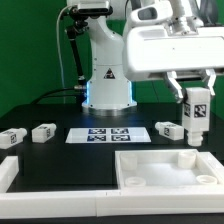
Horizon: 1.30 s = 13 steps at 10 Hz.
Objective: Assemble square table
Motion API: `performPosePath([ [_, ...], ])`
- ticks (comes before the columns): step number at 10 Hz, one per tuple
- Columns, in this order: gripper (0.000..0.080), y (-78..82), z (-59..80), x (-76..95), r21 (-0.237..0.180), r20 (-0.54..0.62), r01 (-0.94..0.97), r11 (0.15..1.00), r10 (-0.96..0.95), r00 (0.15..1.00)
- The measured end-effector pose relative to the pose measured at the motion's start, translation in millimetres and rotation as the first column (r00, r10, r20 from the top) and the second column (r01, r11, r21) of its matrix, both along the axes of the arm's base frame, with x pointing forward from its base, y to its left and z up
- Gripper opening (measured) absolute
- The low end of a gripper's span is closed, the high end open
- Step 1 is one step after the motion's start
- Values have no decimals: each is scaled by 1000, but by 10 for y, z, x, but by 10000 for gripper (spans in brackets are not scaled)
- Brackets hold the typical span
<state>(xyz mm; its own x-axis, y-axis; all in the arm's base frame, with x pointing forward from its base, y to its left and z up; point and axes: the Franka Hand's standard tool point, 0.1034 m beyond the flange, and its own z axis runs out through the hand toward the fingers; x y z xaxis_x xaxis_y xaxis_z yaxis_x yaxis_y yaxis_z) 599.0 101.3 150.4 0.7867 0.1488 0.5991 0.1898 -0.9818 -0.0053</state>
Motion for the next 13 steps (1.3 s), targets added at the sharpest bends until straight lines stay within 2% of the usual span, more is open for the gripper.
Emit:
performPosePath([
  [3, 291, 68, -180, 148, 8, -7, -1, 1000, 1, 1000],
  [5, 291, 173, -317, 179, 18, -20, 2, 1000, -2, 1000],
  [9, 291, 176, -469, 197, 18, -36, 5, 1000, -4, 999],
  [13, 291, 162, -520, 183, 17, -43, 8, 1000, -8, 999],
])
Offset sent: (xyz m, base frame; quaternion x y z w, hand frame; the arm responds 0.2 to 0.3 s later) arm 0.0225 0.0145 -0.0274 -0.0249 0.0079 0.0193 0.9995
